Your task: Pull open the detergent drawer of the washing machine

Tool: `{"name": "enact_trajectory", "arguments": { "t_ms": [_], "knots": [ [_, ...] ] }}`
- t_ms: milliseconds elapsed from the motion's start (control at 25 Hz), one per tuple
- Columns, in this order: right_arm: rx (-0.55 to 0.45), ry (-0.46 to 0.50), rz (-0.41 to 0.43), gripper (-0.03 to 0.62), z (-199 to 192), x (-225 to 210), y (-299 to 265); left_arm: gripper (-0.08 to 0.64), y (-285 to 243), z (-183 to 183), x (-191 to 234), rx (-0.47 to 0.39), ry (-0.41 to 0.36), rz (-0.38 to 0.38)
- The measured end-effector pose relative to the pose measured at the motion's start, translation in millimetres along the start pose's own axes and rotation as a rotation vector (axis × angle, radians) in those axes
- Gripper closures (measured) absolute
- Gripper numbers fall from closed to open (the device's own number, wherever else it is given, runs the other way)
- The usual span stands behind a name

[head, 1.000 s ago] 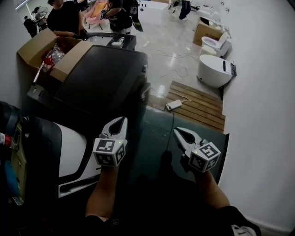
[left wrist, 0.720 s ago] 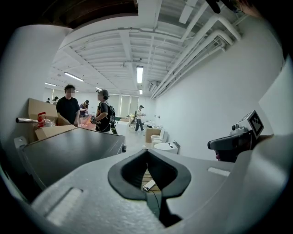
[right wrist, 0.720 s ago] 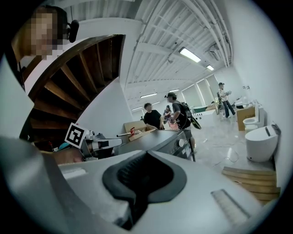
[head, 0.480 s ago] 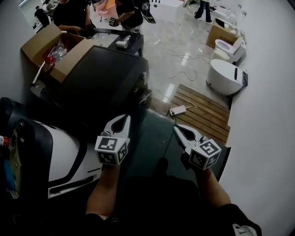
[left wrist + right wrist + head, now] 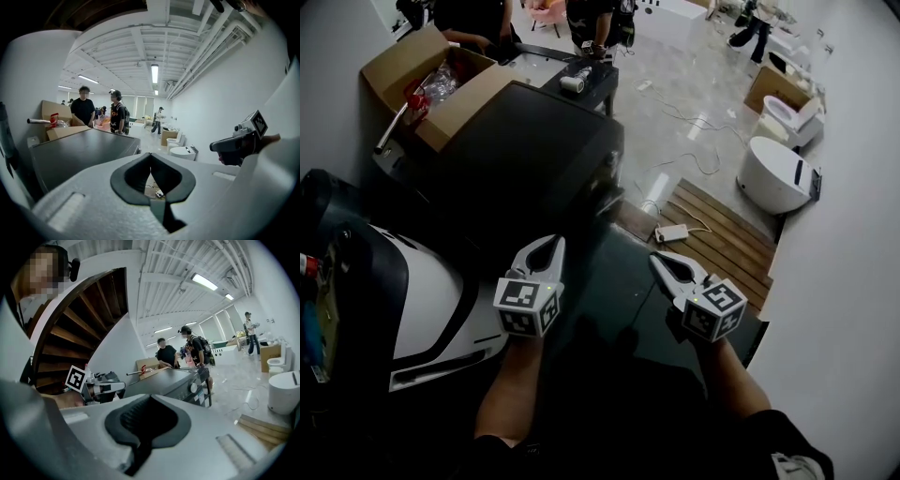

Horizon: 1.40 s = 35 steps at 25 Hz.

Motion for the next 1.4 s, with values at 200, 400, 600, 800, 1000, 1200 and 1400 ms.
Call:
{"name": "enact_trajectory", "arguments": {
  "t_ms": [200,400,600,800,1000,1200,1400],
  "knots": [
    [0.029,0.039,0.079,0.589,11,32,-57,0.549,11,4,53,-0.014,0.016,0.057],
    [0.056,0.078,0.129,0.589,21,56,-111,0.549,29,8,103,-0.034,0.04,0.107],
    [0.107,0.105,0.21,0.589,15,77,-159,0.549,47,-7,144,-0.004,0.067,0.183],
    [0.175,0.108,0.331,0.589,12,83,-202,0.549,58,-21,164,0.0,0.133,0.283],
    [0.239,0.108,0.468,0.589,15,62,-238,0.548,46,-26,161,0.03,0.167,0.392],
    [0.305,0.111,0.61,0.589,18,28,-247,0.546,22,-28,139,0.04,0.194,0.488],
    [0.348,0.088,0.717,0.589,19,-6,-234,0.514,6,-30,103,0.074,0.185,0.58]
  ]
}}
Point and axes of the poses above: the fingertips, and each gripper's own axes: y backward along the fingers, x to its left, z out of its top, the point moved 5 cm from there along y, backward along the fingers, and after that the axes turned 9 degrees about -x, right-handed, at the moved point
